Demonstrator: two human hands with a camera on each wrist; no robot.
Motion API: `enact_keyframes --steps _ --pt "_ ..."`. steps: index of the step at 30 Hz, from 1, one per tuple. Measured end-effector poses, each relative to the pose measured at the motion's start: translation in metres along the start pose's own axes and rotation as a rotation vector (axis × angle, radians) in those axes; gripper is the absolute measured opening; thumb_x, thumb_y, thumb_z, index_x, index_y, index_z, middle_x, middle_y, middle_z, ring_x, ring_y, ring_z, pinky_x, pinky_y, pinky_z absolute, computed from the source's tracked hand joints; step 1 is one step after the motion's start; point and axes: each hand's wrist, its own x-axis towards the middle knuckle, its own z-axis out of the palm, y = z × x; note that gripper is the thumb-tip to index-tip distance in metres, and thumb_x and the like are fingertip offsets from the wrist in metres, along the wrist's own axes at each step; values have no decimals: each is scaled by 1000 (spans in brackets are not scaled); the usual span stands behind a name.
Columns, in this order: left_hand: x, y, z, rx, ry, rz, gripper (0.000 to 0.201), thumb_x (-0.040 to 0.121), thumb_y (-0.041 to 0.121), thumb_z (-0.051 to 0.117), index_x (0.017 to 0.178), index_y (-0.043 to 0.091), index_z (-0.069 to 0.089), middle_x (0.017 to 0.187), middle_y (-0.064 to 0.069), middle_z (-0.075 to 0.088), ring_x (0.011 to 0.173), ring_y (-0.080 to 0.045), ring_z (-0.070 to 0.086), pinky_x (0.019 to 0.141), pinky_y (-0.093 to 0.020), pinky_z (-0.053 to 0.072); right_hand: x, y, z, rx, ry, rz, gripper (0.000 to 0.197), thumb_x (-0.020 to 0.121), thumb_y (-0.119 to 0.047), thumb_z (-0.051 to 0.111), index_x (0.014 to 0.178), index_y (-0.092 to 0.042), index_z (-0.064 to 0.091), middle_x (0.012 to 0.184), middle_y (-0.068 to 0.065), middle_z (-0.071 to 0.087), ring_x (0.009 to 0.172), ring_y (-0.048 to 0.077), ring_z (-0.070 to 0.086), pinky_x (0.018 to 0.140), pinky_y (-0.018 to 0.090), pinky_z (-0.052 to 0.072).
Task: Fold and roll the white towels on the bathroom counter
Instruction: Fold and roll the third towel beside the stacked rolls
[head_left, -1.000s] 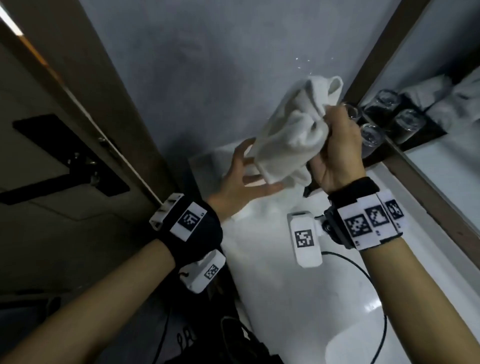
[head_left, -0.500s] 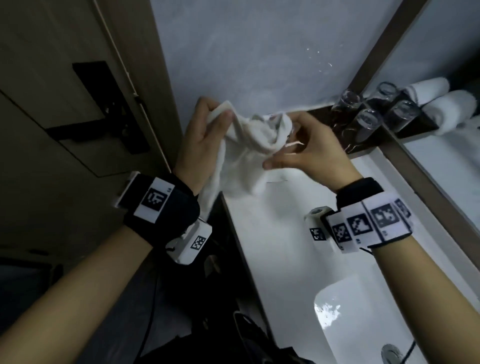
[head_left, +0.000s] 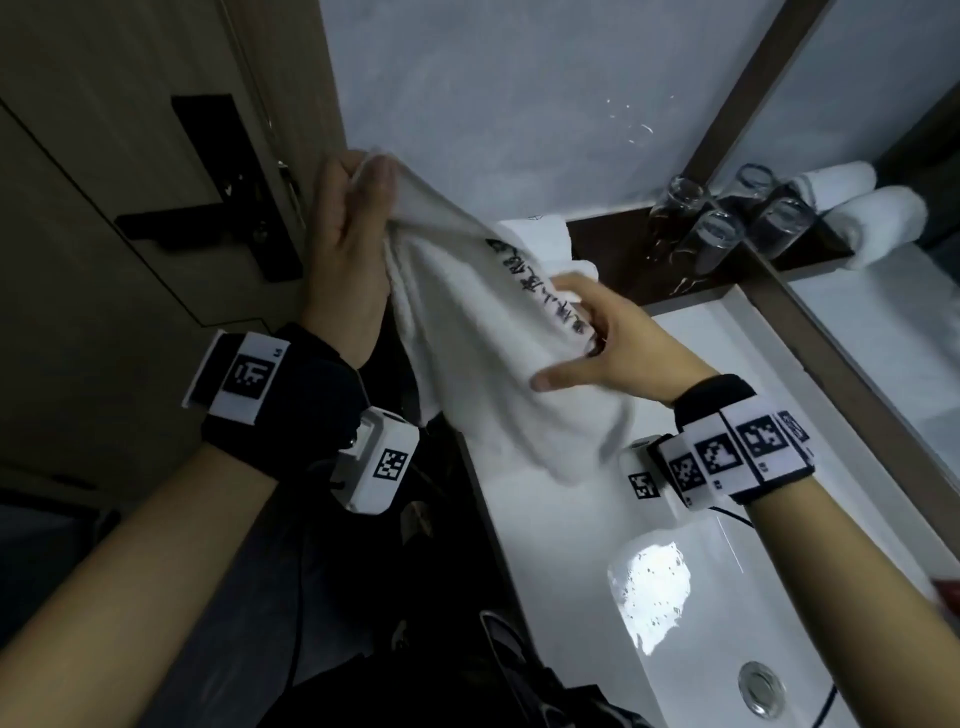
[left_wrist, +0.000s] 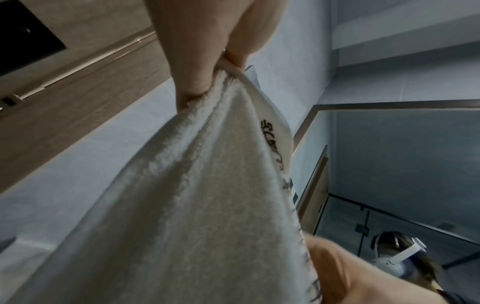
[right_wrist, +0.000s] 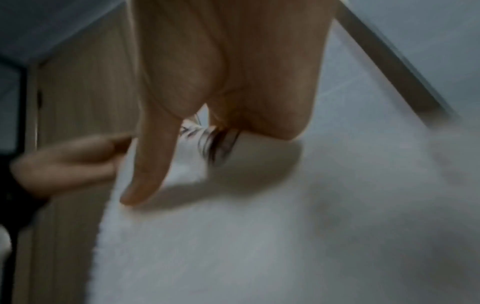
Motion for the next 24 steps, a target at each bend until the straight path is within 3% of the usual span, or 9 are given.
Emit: enact_keyframes --steps 1,3,5,9,13,17,19,21,24 --pt "0 1 0 -2 8 2 17 92 32 44 77 25 44 74 0 36 72 -19 33 72 -39 28 -1 7 -2 -151 -10 59 51 59 -33 85 99 -15 60 102 17 63 95 28 59 90 44 48" --pt "-2 1 0 31 6 2 17 93 29 43 77 24 43 74 0 36 72 -18 33 72 -39 28 -2 18 -6 -300 47 152 35 64 -37 81 72 -10 61 76 11 62 73 21 55 67 24 46" --pt "-6 -1 1 104 0 1 17 95 26 42 79 23 42 73 3 36 72 -14 35 72 -36 30 -3 24 -8 -247 220 161 28 73 -34 76 65 -12 60 62 2 56 62 15 49 56 21 36" --pt "-9 -2 7 42 55 -29 14 97 22 42 83 18 43 70 6 36 63 -2 35 58 -14 37 0 19 -18 78 616 3 7 82 -11 64 78 -17 65 73 -1 61 67 7 52 60 20 40" --pt "-1 -5 1 90 28 44 12 95 31 42 85 27 46 74 7 45 67 -6 43 60 -24 38 -3 8 -31 242 809 -194 21 79 2 58 83 -18 66 74 -17 62 70 -4 56 65 11 45" --pt "-14 -33 -12 -19 -53 -13 13 93 27 47 84 31 55 76 12 52 72 -6 48 66 -25 40 -21 31 -38 180 616 -190 33 76 1 63 74 -31 63 72 -18 65 72 -1 58 68 15 48" --pt "-34 -58 -23 43 -141 -130 18 91 18 52 80 30 59 74 16 60 74 0 53 72 -17 44 -32 55 -31 39 451 -35 24 73 -6 74 73 -28 65 73 -21 64 67 -6 55 65 6 42" --pt "-58 -83 -34 170 -280 -269 25 90 10 54 75 29 58 70 19 64 71 7 56 71 -8 46 -41 81 -18 -64 288 152 15 67 -19 81 72 -16 67 74 -14 65 59 -10 51 60 -1 38" --pt "-93 -112 -45 245 -442 -455 21 90 9 53 75 22 59 66 17 67 65 7 59 67 -6 46 -53 114 6 -204 -7 350 19 67 -30 81 65 -16 68 62 -9 62 56 -1 52 51 2 36"
